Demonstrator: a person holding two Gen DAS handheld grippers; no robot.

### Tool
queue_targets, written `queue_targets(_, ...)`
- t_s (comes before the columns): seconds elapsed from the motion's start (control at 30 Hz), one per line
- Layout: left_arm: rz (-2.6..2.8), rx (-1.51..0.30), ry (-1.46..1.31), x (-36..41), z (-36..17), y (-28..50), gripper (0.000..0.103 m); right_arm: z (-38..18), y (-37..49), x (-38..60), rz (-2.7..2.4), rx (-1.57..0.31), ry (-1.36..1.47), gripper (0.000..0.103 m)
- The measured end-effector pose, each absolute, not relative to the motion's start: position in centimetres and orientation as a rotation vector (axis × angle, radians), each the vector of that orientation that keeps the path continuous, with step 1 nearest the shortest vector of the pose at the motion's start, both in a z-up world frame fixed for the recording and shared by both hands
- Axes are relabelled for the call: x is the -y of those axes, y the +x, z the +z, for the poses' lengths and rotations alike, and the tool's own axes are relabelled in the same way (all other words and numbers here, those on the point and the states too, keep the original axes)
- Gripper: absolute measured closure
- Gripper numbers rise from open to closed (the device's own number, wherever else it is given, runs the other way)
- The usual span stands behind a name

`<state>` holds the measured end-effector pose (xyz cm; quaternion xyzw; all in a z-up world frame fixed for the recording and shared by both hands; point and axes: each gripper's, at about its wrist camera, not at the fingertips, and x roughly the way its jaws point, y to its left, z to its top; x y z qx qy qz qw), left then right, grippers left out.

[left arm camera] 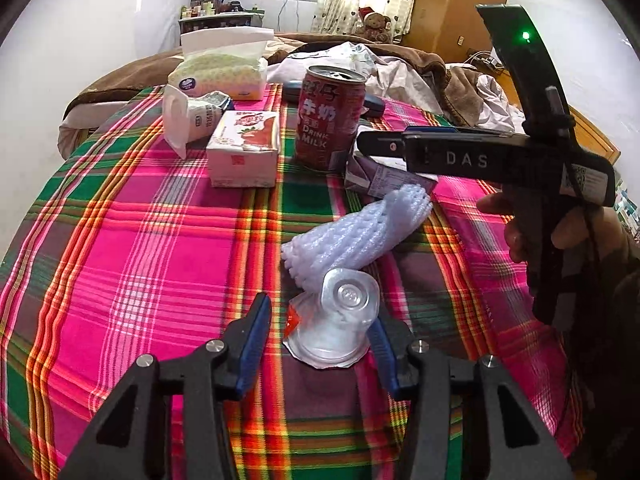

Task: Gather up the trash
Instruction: 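Grasp the clear plastic cup with the left tool while the right tool grasps the purple grape juice box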

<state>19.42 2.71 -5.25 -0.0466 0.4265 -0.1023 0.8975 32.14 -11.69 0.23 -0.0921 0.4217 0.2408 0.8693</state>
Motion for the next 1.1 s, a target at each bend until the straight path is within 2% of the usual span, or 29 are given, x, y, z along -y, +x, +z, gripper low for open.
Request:
queue_targets(0.43,-0.208,-0.882,-0.112,-3.1,-5.2,19.8,0.053,0.2,30.5,11.5,0.569,-0.909,-0.297,0.032)
queue_targets(0.67,-0.206,-0.882,-0.109,-3.0,-5.3,19.8,0.053,-0.2,31.3,13.1,0.535,-0.977,-0.148,0.032)
queue_targets(0.87,-0.201,-0.881,-0.113,-3.0,-5.3,19.9,0.053,-1.5,30.3,12.7,0.510,-1.008,-0.247,0.032)
queue_targets(1.1,-0.193,-0.884,-0.113,-3.0,-5.3,20.1,0.053,-1.5,30.9,13.7,0.468,-0.993,-0.176,0.032)
